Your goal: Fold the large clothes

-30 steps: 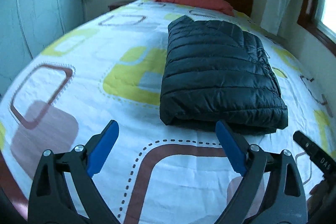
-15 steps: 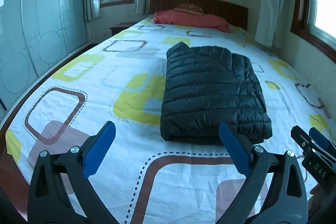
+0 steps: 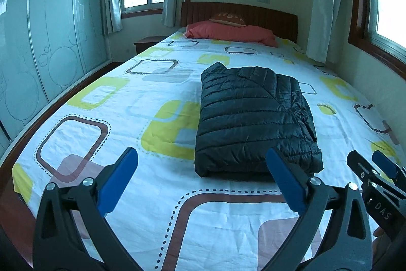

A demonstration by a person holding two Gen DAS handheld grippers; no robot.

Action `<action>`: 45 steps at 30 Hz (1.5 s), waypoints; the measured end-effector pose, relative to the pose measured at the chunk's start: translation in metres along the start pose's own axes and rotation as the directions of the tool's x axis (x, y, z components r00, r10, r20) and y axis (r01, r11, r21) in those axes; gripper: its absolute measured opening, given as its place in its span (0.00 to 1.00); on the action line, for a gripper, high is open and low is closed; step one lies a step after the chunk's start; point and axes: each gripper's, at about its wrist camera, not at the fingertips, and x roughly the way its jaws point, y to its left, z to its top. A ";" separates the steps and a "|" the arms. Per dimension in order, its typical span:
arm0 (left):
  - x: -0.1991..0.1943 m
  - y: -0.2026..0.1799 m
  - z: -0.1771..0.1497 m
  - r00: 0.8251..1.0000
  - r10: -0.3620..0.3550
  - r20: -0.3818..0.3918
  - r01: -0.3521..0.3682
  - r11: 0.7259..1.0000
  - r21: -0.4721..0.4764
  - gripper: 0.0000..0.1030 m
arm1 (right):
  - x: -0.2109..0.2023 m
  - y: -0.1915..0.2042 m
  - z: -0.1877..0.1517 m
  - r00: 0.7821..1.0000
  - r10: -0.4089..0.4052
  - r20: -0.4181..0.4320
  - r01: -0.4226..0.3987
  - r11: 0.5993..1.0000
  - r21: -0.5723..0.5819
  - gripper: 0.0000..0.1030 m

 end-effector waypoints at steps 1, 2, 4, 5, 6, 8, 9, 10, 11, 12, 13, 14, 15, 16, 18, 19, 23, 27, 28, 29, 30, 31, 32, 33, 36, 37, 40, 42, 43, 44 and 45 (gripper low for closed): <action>0.000 -0.001 0.000 1.000 0.001 0.000 -0.001 1.000 0.003 0.98 | 0.000 0.000 0.000 1.000 0.000 0.001 0.000 1.000 -0.001 0.72; -0.001 -0.001 -0.001 1.000 0.000 0.000 0.000 1.000 0.004 0.98 | 0.000 0.000 0.000 1.000 -0.001 0.001 0.001 1.000 -0.002 0.72; -0.001 -0.002 -0.001 1.000 -0.001 -0.001 0.001 1.000 0.007 0.98 | 0.000 0.000 0.000 1.000 0.001 0.001 -0.001 1.000 0.001 0.72; -0.001 -0.002 -0.001 1.000 -0.002 0.000 0.002 1.000 0.008 0.98 | 0.000 0.000 0.000 1.000 0.001 0.003 -0.001 1.000 0.002 0.72; -0.001 -0.002 -0.001 1.000 -0.001 0.000 0.001 1.000 0.008 0.98 | 0.000 0.000 0.000 1.000 0.000 0.004 0.000 1.000 0.002 0.72; -0.001 -0.002 -0.002 1.000 -0.001 -0.001 0.001 1.000 0.007 0.98 | -0.001 0.001 0.001 1.000 0.000 0.008 0.000 1.000 0.001 0.72; -0.001 -0.002 -0.001 1.000 -0.002 -0.001 0.002 1.000 0.007 0.98 | -0.001 0.001 0.001 1.000 0.000 0.009 0.000 1.000 0.001 0.72; -0.001 -0.003 -0.002 1.000 -0.001 -0.001 0.001 1.000 0.007 0.98 | -0.001 0.001 0.001 1.000 -0.001 0.010 0.001 1.000 -0.001 0.72; -0.001 -0.003 -0.002 1.000 -0.001 0.000 0.001 1.000 0.007 0.98 | -0.001 0.002 0.001 1.000 -0.001 0.011 0.001 1.000 -0.002 0.72; -0.001 -0.002 -0.001 1.000 -0.003 0.000 0.003 1.000 0.007 0.98 | -0.001 0.002 0.001 1.000 -0.002 0.012 0.002 1.000 -0.002 0.72; -0.001 -0.003 -0.002 1.000 -0.004 0.000 0.004 1.000 0.009 0.98 | -0.001 0.002 0.001 1.000 -0.003 0.012 0.003 1.000 -0.004 0.72; -0.001 -0.003 -0.002 1.000 -0.003 -0.001 0.003 1.000 0.009 0.98 | -0.002 0.002 0.001 1.000 -0.002 0.012 0.002 1.000 -0.004 0.72; -0.001 -0.003 -0.002 1.000 -0.003 -0.001 0.003 1.000 0.011 0.98 | -0.002 0.002 0.001 1.000 -0.002 0.011 0.002 1.000 -0.003 0.72; -0.002 -0.004 -0.002 1.000 0.000 -0.001 0.000 1.000 0.013 0.98 | -0.002 0.002 0.001 1.000 -0.001 0.011 0.001 1.000 -0.003 0.72; -0.002 -0.003 -0.001 1.000 0.001 0.001 -0.001 1.000 0.015 0.98 | -0.002 0.002 0.001 1.000 -0.001 0.012 0.001 1.000 -0.004 0.72; -0.002 -0.004 -0.001 1.000 0.000 0.001 0.000 1.000 0.015 0.98 | -0.002 0.002 0.001 1.000 -0.002 0.012 0.002 1.000 -0.005 0.72; -0.001 -0.003 -0.001 1.000 -0.003 -0.002 0.003 1.000 0.015 0.98 | -0.002 0.002 0.001 1.000 -0.002 0.012 0.002 1.000 -0.006 0.72; 0.000 -0.002 -0.001 1.000 -0.004 -0.002 0.004 1.000 0.014 0.98 | -0.001 0.003 0.001 1.000 -0.001 0.012 0.001 1.000 -0.006 0.72; 0.000 -0.002 -0.001 1.000 -0.004 -0.002 0.004 1.000 0.015 0.98 | -0.002 0.003 0.001 1.000 -0.003 0.012 0.003 1.000 -0.007 0.72; 0.000 -0.003 -0.001 1.000 -0.004 -0.003 0.004 1.000 0.016 0.98 | -0.002 0.003 0.001 1.000 -0.003 0.012 0.003 1.000 -0.007 0.72; 0.000 -0.003 -0.001 1.000 -0.003 -0.003 0.003 1.000 0.016 0.98 | -0.002 0.003 0.001 1.000 -0.002 0.011 0.002 1.000 -0.007 0.72; 0.000 -0.003 -0.001 1.000 -0.004 -0.004 0.004 1.000 0.017 0.98 | -0.001 0.003 0.001 1.000 -0.003 0.011 0.003 1.000 -0.007 0.72; 0.000 -0.003 -0.001 1.000 -0.006 -0.005 0.006 1.000 0.017 0.98 | -0.001 0.003 0.001 1.000 -0.002 0.011 0.002 1.000 -0.008 0.72; 0.000 -0.003 -0.001 1.000 -0.007 -0.006 0.008 1.000 0.018 0.98 | -0.001 0.003 0.001 1.000 -0.002 0.011 0.002 1.000 -0.008 0.72; 0.001 -0.005 -0.002 1.000 -0.008 -0.009 0.009 1.000 0.020 0.98 | -0.001 0.004 0.001 1.000 -0.003 0.012 0.003 1.000 -0.007 0.72; 0.001 -0.005 -0.002 1.000 -0.008 -0.008 0.008 1.000 0.021 0.98 | -0.001 0.003 0.001 1.000 -0.004 0.013 0.004 1.000 -0.008 0.72; 0.001 -0.004 -0.002 1.000 -0.011 -0.009 0.011 1.000 0.019 0.98 | -0.001 0.003 0.001 1.000 -0.007 0.016 0.007 1.000 -0.012 0.72; 0.001 -0.005 -0.002 1.000 -0.009 -0.008 0.009 1.000 0.020 0.98 | -0.001 0.003 0.001 1.000 -0.006 0.017 0.006 1.000 -0.012 0.72; 0.001 -0.005 -0.002 1.000 -0.010 -0.008 0.010 1.000 0.021 0.98 | -0.001 0.003 0.001 1.000 -0.006 0.016 0.006 1.000 -0.012 0.72; 0.001 -0.005 -0.002 1.000 -0.009 -0.008 0.009 1.000 0.021 0.98 | -0.001 0.003 0.001 1.000 -0.006 0.017 0.007 1.000 -0.013 0.72; 0.001 -0.005 -0.002 1.000 -0.007 -0.008 0.007 1.000 0.021 0.98 | -0.001 0.003 0.001 1.000 -0.007 0.017 0.007 1.000 -0.013 0.72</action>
